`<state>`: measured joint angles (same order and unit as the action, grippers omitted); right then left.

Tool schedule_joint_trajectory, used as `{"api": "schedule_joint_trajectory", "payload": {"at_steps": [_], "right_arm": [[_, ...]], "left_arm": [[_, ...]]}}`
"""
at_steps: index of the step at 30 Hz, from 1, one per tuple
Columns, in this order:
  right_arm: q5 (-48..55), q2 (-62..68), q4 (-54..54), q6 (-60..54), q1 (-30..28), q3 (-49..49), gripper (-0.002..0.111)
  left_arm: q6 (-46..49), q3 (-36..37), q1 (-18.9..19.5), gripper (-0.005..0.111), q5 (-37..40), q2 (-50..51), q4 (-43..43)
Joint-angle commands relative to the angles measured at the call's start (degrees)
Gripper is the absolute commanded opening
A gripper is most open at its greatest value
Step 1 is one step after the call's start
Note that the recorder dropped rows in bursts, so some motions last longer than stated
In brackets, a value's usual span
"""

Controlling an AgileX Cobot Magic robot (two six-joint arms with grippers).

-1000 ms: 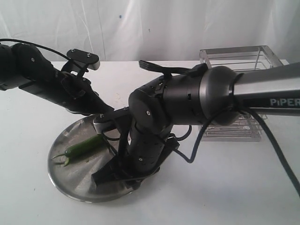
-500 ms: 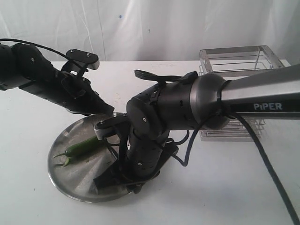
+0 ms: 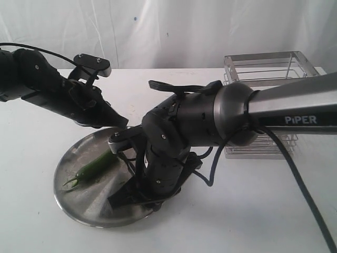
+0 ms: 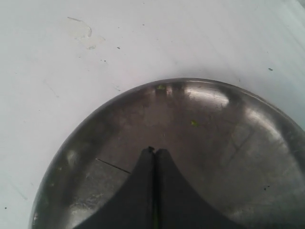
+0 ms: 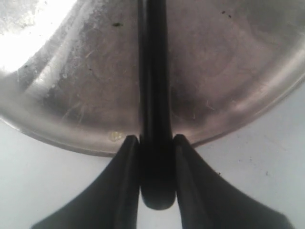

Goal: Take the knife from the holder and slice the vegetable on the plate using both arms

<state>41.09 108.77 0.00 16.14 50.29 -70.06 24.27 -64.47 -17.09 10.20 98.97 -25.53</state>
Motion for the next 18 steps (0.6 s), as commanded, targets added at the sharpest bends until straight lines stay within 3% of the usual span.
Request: {"api": "schedule_joint_trajectory", "payload": {"at_steps": [1,18], "right_arm": [[-1.25,-0.19,-0.82,0.6,-0.01,0.1,0.0],[0.19,-0.19,-0.47,-3.09,-0.01,0.1,0.0]], "left_arm": [[-0.46,-0.13,-0.22,0.0,-0.19,-0.27,-0.34],[-0.1,-0.13,-0.22,0.0,-0.05,0.31,4.45]]}}
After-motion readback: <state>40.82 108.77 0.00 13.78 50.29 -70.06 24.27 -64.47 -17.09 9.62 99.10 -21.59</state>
